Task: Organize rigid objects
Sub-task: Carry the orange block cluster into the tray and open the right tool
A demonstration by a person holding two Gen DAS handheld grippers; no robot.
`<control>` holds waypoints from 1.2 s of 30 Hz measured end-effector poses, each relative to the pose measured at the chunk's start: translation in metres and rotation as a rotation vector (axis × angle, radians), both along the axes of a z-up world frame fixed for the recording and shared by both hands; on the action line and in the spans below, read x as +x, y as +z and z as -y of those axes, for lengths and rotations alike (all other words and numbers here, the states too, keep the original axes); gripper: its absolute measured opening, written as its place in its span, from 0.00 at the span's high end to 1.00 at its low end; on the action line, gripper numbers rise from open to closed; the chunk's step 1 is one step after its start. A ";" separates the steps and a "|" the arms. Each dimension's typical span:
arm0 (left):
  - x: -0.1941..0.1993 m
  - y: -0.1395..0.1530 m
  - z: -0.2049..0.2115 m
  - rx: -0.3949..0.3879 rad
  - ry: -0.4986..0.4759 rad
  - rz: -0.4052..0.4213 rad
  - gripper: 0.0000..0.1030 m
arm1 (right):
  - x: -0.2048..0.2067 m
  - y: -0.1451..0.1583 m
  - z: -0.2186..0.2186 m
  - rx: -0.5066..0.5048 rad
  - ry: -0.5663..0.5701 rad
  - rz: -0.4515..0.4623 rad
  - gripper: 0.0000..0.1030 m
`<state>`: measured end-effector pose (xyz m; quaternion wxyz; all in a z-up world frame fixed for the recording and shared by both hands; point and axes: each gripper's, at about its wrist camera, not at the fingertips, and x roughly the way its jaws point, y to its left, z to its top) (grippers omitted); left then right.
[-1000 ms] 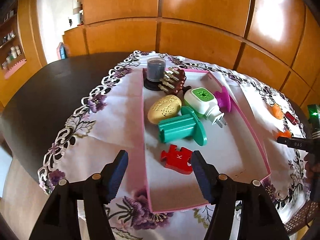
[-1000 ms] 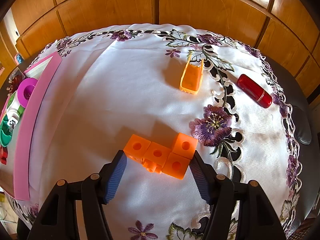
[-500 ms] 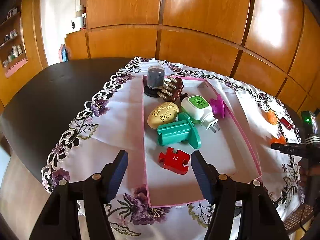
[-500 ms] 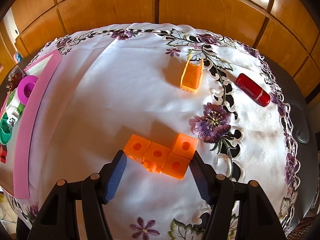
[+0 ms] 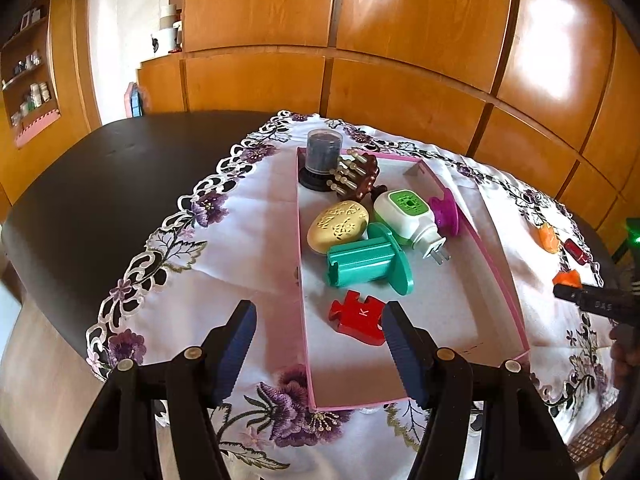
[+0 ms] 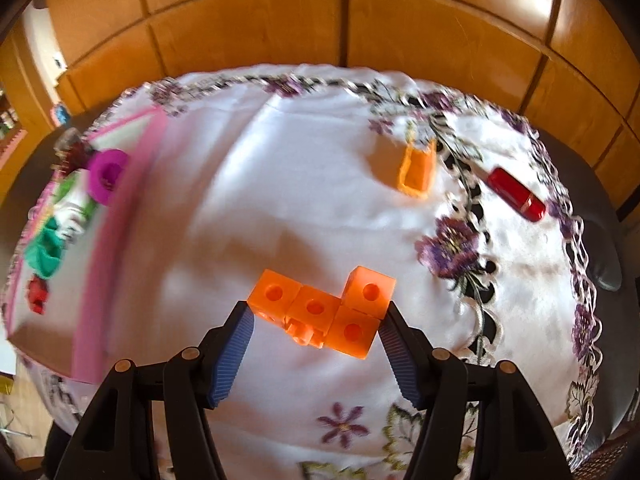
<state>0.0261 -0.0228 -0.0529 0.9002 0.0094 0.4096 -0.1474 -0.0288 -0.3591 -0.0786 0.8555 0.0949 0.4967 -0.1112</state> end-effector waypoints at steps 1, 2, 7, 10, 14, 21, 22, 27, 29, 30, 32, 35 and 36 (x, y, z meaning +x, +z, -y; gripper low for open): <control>0.000 0.000 0.000 -0.001 0.002 -0.002 0.36 | 0.001 0.005 -0.005 0.003 0.015 0.014 0.37; 0.000 0.000 0.000 -0.001 0.003 -0.002 0.36 | 0.002 0.011 -0.012 0.007 0.038 0.031 0.37; 0.002 -0.001 -0.003 -0.002 0.014 -0.003 0.36 | 0.008 0.037 -0.053 0.035 0.173 0.114 0.37; 0.003 -0.002 -0.006 -0.001 0.023 -0.005 0.36 | 0.010 0.048 -0.082 0.050 0.266 0.152 0.37; 0.005 -0.004 -0.009 -0.001 0.034 -0.012 0.36 | 0.015 0.052 -0.120 0.062 0.378 0.164 0.37; 0.008 -0.007 -0.014 -0.001 0.051 -0.019 0.36 | 0.025 0.028 -0.167 0.080 0.486 0.096 0.37; 0.008 -0.007 -0.015 -0.001 0.054 -0.020 0.36 | 0.028 0.020 -0.174 0.077 0.497 0.079 0.37; 0.010 -0.009 -0.019 0.003 0.068 -0.026 0.36 | 0.037 -0.012 -0.197 0.083 0.522 -0.008 0.37; 0.011 -0.011 -0.020 0.004 0.073 -0.030 0.36 | 0.040 -0.023 -0.198 0.095 0.511 -0.029 0.37; 0.011 -0.012 -0.021 0.005 0.074 -0.032 0.36 | 0.041 -0.025 -0.197 0.104 0.497 -0.020 0.36; 0.012 -0.013 -0.021 0.008 0.075 -0.035 0.36 | 0.041 -0.024 -0.197 0.095 0.498 -0.015 0.36; 0.012 -0.015 -0.020 0.010 0.074 -0.042 0.36 | 0.042 -0.024 -0.199 0.090 0.505 -0.015 0.35; 0.013 -0.016 -0.020 0.011 0.073 -0.041 0.36 | 0.041 -0.024 -0.198 0.093 0.503 -0.013 0.35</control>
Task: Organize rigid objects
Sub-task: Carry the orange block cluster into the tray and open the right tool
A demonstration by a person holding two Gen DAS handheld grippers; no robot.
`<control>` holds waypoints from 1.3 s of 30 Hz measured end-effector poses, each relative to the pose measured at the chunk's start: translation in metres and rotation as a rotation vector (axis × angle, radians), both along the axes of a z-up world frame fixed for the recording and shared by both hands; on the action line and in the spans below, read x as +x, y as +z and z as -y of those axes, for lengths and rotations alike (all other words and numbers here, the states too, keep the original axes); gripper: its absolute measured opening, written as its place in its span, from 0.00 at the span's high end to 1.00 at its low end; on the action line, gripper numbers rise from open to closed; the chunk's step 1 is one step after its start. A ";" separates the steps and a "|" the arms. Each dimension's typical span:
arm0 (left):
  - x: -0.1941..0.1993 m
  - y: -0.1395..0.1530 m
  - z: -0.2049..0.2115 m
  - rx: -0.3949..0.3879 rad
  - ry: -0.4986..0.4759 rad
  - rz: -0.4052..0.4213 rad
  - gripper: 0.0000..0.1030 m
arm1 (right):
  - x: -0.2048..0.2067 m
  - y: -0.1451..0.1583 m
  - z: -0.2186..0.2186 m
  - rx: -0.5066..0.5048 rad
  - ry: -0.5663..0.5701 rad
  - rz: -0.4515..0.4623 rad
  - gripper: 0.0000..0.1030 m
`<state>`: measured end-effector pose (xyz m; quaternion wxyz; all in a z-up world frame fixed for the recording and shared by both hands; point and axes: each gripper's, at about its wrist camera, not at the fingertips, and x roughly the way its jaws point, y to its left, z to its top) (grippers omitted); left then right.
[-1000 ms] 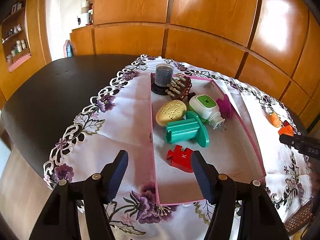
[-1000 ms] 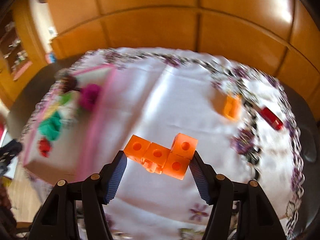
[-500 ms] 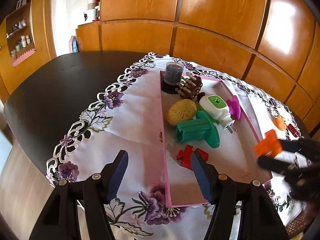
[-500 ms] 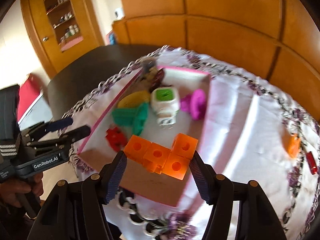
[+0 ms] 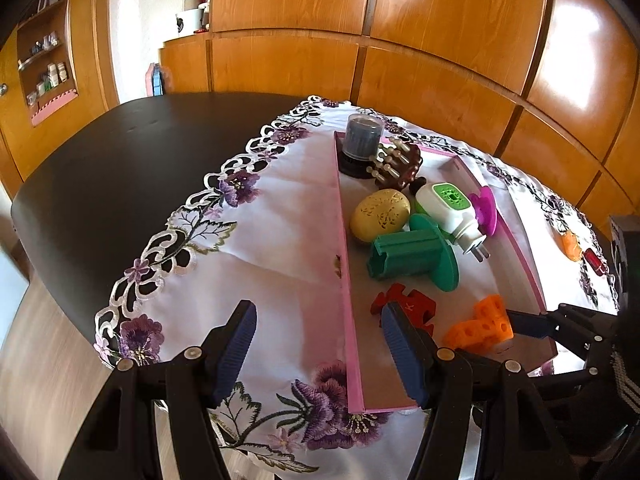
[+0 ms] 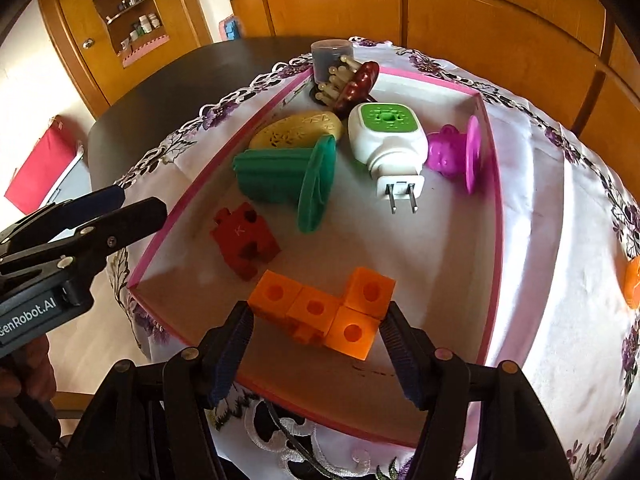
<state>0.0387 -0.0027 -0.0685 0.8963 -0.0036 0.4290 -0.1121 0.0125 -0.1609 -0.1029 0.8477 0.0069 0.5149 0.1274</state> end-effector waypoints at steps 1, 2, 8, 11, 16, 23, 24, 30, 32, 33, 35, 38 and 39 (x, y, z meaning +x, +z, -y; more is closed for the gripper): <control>0.000 0.000 0.000 0.001 0.000 0.000 0.36 | 0.001 0.000 0.001 0.006 -0.004 -0.001 0.35; 0.000 0.000 0.000 0.001 0.001 0.002 0.36 | 0.001 0.000 0.002 0.015 -0.008 -0.002 0.35; -0.002 0.003 0.000 0.002 0.006 0.011 0.36 | 0.002 0.001 0.002 0.049 -0.016 -0.021 0.34; -0.003 0.006 0.001 0.008 0.001 0.023 0.36 | -0.001 0.003 0.003 0.054 -0.022 -0.021 0.34; -0.006 0.009 0.003 0.013 -0.009 0.033 0.36 | -0.005 0.011 0.006 0.052 -0.038 0.004 0.34; -0.010 0.015 0.007 0.019 -0.029 0.051 0.36 | -0.012 0.030 0.018 0.053 -0.077 0.057 0.34; -0.010 0.016 0.008 0.021 -0.033 0.054 0.36 | -0.014 0.034 0.022 0.055 -0.084 0.069 0.34; -0.014 0.021 0.015 0.026 -0.056 0.064 0.36 | -0.017 0.056 0.047 0.046 -0.133 0.126 0.34; -0.015 0.022 0.019 0.030 -0.066 0.068 0.36 | -0.018 0.063 0.061 0.041 -0.164 0.140 0.34; -0.016 0.023 0.021 0.033 -0.071 0.070 0.36 | -0.018 0.065 0.067 0.037 -0.177 0.145 0.34; -0.017 0.024 0.024 0.035 -0.079 0.071 0.36 | -0.018 0.068 0.083 0.028 -0.214 0.152 0.34; -0.018 0.026 0.029 0.042 -0.095 0.076 0.36 | -0.019 0.073 0.109 0.006 -0.272 0.160 0.34; -0.018 0.027 0.032 0.044 -0.102 0.078 0.36 | -0.019 0.074 0.118 -0.002 -0.294 0.161 0.34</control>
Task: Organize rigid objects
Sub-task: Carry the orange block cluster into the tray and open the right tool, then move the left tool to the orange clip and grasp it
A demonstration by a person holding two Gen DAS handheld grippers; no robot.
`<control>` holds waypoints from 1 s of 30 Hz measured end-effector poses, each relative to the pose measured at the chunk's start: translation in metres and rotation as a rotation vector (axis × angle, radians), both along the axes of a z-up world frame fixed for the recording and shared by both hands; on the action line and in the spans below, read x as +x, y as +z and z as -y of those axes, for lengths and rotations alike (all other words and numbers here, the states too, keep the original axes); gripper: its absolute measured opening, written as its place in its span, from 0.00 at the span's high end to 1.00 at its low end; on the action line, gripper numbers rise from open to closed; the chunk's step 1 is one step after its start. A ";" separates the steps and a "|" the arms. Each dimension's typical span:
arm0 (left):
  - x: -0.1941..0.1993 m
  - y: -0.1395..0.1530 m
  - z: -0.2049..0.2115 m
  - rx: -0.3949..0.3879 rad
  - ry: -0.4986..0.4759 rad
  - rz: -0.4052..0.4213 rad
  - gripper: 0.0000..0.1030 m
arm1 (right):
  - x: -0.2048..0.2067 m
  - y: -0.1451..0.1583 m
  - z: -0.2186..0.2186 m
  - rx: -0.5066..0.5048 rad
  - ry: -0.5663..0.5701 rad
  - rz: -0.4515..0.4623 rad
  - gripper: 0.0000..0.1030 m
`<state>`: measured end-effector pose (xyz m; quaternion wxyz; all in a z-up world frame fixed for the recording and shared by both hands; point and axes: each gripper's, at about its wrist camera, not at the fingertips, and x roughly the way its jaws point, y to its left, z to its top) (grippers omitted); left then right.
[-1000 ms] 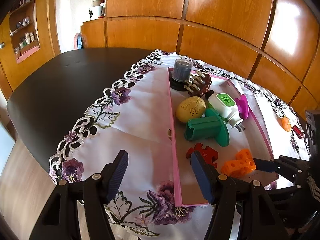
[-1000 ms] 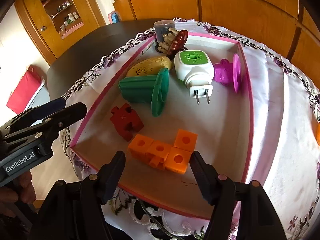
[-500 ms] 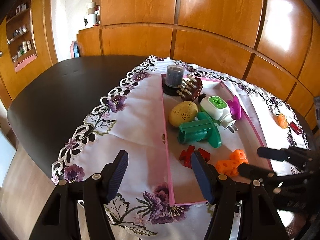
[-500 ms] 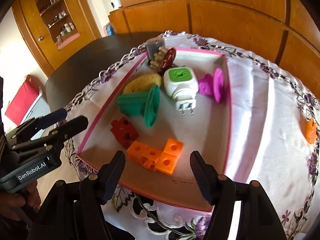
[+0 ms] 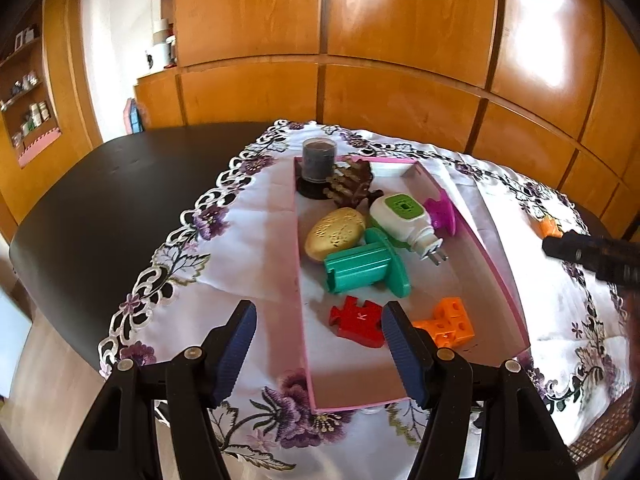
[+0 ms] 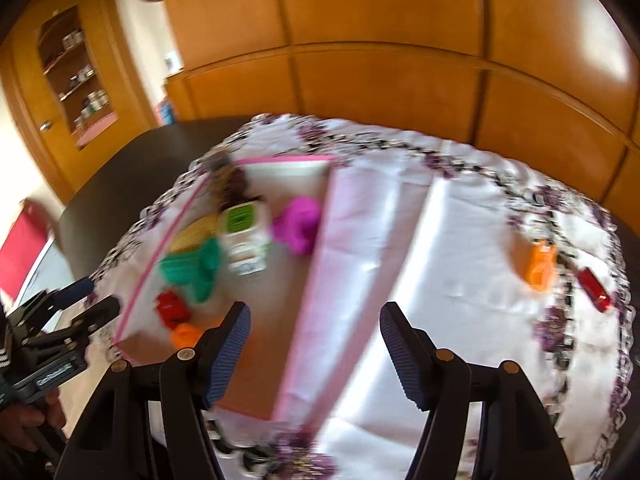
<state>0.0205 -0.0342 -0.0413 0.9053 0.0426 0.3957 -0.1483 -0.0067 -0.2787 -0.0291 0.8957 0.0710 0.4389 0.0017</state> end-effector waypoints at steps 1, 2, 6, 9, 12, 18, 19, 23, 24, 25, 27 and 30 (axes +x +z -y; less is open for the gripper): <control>0.000 0.001 0.002 0.001 -0.006 0.003 0.36 | 0.000 0.002 0.011 -0.006 -0.023 0.001 0.34; 0.000 0.002 0.004 0.003 -0.010 0.004 0.36 | -0.001 0.003 0.021 -0.011 -0.046 0.004 0.34; -0.001 0.008 0.016 0.018 -0.038 0.018 0.36 | -0.003 0.010 0.063 -0.049 -0.137 0.015 0.34; -0.001 0.012 0.025 0.024 -0.061 0.029 0.36 | -0.006 0.012 0.096 -0.079 -0.202 0.017 0.34; 0.000 0.017 0.037 0.035 -0.087 0.039 0.36 | -0.011 0.009 0.136 -0.112 -0.297 0.012 0.34; 0.001 0.023 0.063 0.053 -0.140 0.052 0.36 | -0.036 -0.011 0.223 -0.156 -0.565 0.006 0.34; 0.001 0.023 0.068 0.058 -0.150 0.053 0.36 | -0.040 -0.016 0.235 -0.126 -0.612 0.001 0.34; 0.004 0.022 0.091 0.070 -0.193 0.041 0.36 | -0.066 -0.020 0.280 0.042 -0.808 0.029 0.34; 0.005 0.021 0.099 0.073 -0.209 0.035 0.36 | -0.072 -0.021 0.286 0.068 -0.841 0.027 0.34; 0.004 0.020 0.106 0.076 -0.225 0.031 0.36 | -0.075 -0.023 0.291 0.098 -0.859 0.023 0.34; 0.003 0.018 0.124 0.083 -0.272 0.022 0.36 | -0.079 -0.029 0.300 0.165 -0.886 0.012 0.34; 0.001 0.017 0.154 0.085 -0.348 0.002 0.36 | -0.079 -0.031 0.302 0.195 -0.888 0.003 0.34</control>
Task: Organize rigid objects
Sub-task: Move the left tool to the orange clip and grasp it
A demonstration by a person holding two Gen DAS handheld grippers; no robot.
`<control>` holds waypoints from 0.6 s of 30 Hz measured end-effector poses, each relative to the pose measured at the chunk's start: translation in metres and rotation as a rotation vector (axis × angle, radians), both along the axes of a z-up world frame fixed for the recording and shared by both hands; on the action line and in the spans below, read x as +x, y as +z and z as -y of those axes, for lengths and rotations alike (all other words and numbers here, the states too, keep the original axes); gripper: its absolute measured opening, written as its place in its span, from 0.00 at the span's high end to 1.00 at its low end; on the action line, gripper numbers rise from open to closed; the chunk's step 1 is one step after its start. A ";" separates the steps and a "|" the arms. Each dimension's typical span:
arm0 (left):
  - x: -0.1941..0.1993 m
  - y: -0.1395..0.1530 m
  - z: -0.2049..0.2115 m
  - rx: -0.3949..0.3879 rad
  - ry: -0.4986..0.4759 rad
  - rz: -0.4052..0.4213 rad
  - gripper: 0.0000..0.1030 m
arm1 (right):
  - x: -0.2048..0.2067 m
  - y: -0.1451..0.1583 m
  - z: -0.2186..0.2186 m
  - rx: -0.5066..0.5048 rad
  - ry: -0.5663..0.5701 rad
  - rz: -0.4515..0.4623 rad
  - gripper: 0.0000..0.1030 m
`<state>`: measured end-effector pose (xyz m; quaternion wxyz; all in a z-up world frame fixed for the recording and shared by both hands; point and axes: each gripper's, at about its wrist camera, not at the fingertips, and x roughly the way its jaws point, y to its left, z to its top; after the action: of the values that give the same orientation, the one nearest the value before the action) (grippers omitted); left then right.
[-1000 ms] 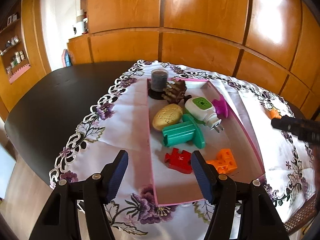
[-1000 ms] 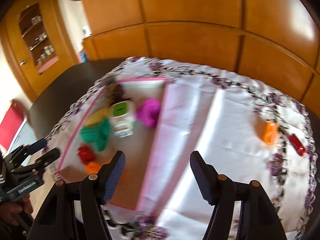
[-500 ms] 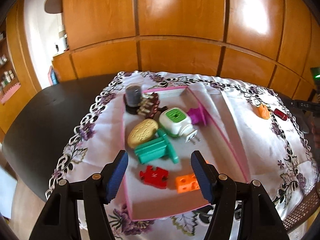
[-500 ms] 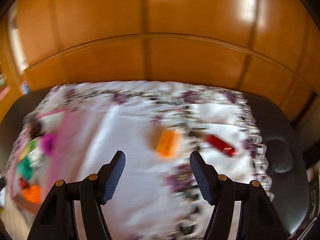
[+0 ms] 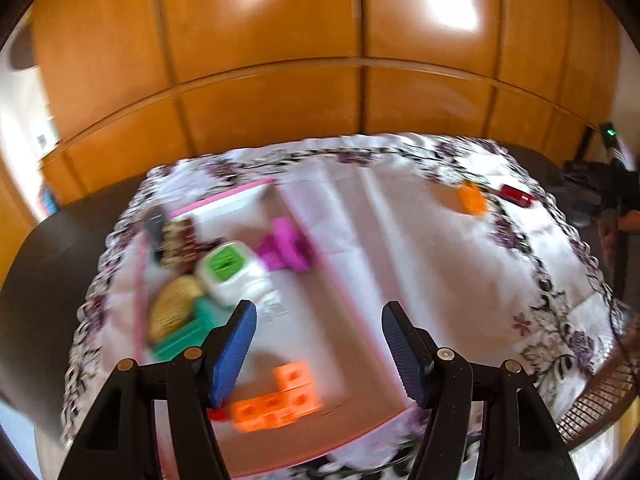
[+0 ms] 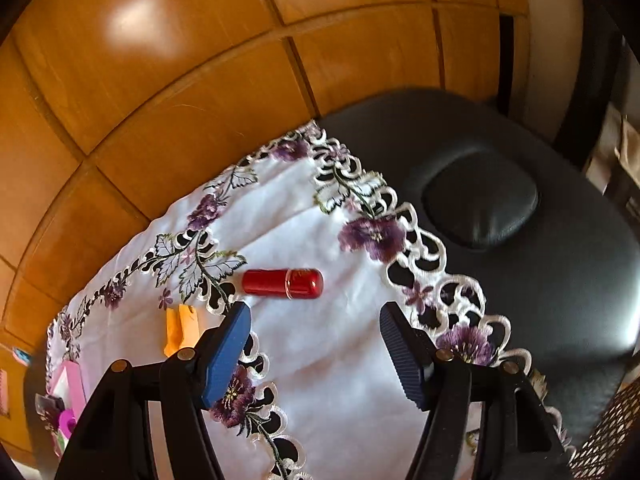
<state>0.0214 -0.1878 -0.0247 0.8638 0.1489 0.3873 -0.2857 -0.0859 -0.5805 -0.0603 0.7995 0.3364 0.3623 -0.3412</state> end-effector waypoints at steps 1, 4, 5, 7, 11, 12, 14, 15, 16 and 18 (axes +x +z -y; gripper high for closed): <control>0.000 0.000 0.010 0.000 -0.023 -0.012 0.36 | 0.000 0.001 -0.001 0.001 0.003 0.004 0.34; 0.002 0.000 0.042 -0.015 -0.082 -0.053 0.36 | -0.003 0.002 -0.003 0.000 0.007 0.015 0.34; 0.004 0.000 0.053 -0.016 -0.097 -0.063 0.36 | -0.003 0.001 -0.002 0.005 0.004 0.020 0.34; 0.007 -0.002 0.076 -0.021 -0.133 -0.081 0.36 | -0.006 0.000 0.000 0.024 -0.009 0.034 0.34; 0.012 -0.007 0.126 -0.020 -0.205 -0.099 0.36 | -0.010 -0.002 0.006 0.063 -0.032 0.055 0.34; 0.014 -0.009 0.135 -0.020 -0.212 -0.107 0.36 | -0.011 -0.003 0.006 0.074 -0.032 0.061 0.34; 0.020 -0.014 0.154 -0.028 -0.228 -0.137 0.36 | -0.010 -0.003 0.007 0.086 -0.028 0.071 0.34; 0.023 -0.016 0.164 -0.032 -0.236 -0.148 0.36 | -0.010 -0.003 0.007 0.089 -0.025 0.074 0.34; 0.026 -0.019 0.176 -0.030 -0.240 -0.152 0.36 | -0.010 -0.003 0.007 0.092 -0.023 0.077 0.34; 0.030 -0.024 0.193 -0.027 -0.254 -0.159 0.36 | -0.009 -0.004 0.007 0.104 -0.015 0.086 0.34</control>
<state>0.0514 -0.3803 -0.0486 0.7892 0.1618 0.4289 -0.4088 -0.0947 -0.5877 -0.0643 0.7930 0.3946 0.3427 -0.3131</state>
